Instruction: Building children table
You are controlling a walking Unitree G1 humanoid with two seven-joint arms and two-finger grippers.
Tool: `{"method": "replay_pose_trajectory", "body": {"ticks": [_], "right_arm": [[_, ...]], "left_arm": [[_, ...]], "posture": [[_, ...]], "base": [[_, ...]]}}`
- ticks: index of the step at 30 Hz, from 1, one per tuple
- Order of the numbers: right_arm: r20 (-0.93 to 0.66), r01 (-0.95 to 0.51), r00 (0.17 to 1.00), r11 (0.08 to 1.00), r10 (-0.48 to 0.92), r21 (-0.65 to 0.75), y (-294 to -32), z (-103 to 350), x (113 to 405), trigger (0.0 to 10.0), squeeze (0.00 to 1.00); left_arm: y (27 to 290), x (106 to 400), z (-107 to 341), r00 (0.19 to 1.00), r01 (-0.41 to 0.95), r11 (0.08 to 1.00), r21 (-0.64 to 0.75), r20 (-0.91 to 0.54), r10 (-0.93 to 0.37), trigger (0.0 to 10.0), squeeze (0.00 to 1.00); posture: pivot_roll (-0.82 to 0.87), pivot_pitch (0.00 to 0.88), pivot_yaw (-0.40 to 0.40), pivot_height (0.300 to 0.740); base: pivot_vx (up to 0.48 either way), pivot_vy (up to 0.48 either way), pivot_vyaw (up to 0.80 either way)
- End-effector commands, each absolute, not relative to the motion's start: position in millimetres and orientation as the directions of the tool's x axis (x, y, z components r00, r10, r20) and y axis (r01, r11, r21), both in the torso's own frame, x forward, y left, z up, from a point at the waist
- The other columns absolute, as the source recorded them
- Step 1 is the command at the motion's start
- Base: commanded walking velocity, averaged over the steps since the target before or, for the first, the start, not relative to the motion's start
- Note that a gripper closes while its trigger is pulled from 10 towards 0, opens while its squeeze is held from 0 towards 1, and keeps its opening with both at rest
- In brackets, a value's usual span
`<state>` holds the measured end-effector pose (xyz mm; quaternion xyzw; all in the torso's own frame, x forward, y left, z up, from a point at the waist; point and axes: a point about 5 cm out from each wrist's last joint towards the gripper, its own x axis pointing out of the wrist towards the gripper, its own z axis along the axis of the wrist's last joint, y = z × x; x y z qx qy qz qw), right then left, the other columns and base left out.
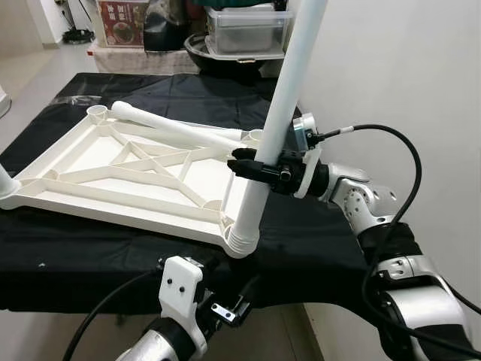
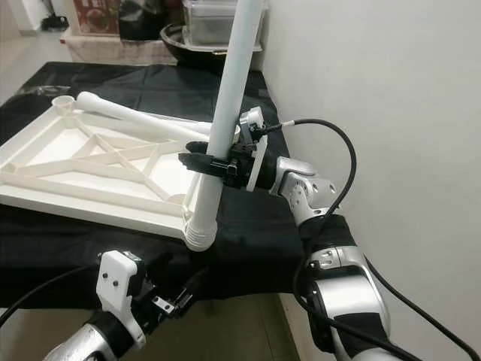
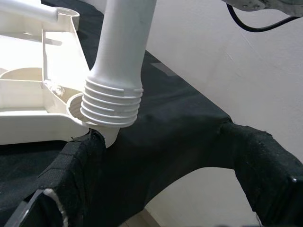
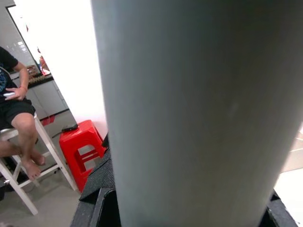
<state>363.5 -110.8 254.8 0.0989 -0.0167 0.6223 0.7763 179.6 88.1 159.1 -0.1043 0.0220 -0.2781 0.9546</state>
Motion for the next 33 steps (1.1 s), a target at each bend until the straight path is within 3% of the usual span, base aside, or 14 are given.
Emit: {"method": "replay_pose_trajectory", "body": {"ticks": [1,10,33], "right_arm": [[0.12,-0.965,0.238,0.22,0.964,0.147,-106.0,248.0,365.7,10.0,0.0],[0.122,-0.953,0.287,0.271,0.95,0.133,-99.1,249.8,372.6,10.0,0.0],[0.005,-0.985,0.155,0.155,0.988,-0.074,-85.7,234.0,351.0,10.0,0.0]], "left_arm": [[87.1,176.0,157.5,0.842,0.525,0.823,-0.217,-0.006,-0.539,10.0,0.0],[85.8,174.5,157.4,0.843,0.523,0.825,-0.216,-0.01,-0.537,10.0,0.0],[86.4,176.8,154.4,0.852,0.51,0.836,-0.205,-0.017,-0.524,10.0,0.0]], "posture": [[0.09,0.19,-0.087,0.74],[0.09,0.176,-0.093,0.74],[0.08,0.156,-0.095,0.74]], "base": [[0.0,0.0,0.0],[0.0,0.0,0.0],[0.0,0.0,0.0]]}}
